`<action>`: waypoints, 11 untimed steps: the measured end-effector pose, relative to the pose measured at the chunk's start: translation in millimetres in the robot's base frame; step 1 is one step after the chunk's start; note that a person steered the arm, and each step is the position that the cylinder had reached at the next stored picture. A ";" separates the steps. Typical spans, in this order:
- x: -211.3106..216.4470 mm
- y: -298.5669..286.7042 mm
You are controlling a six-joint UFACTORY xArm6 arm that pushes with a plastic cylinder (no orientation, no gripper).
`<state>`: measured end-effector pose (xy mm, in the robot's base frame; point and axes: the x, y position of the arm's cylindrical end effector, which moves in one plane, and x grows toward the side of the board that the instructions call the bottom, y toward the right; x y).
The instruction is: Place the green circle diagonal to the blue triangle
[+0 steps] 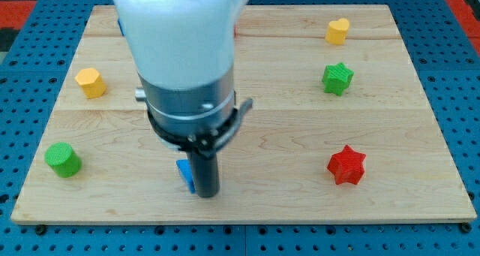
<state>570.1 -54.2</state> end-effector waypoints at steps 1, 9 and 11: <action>-21.7 -14.6; -113.2 -111.6; -132.2 -12.2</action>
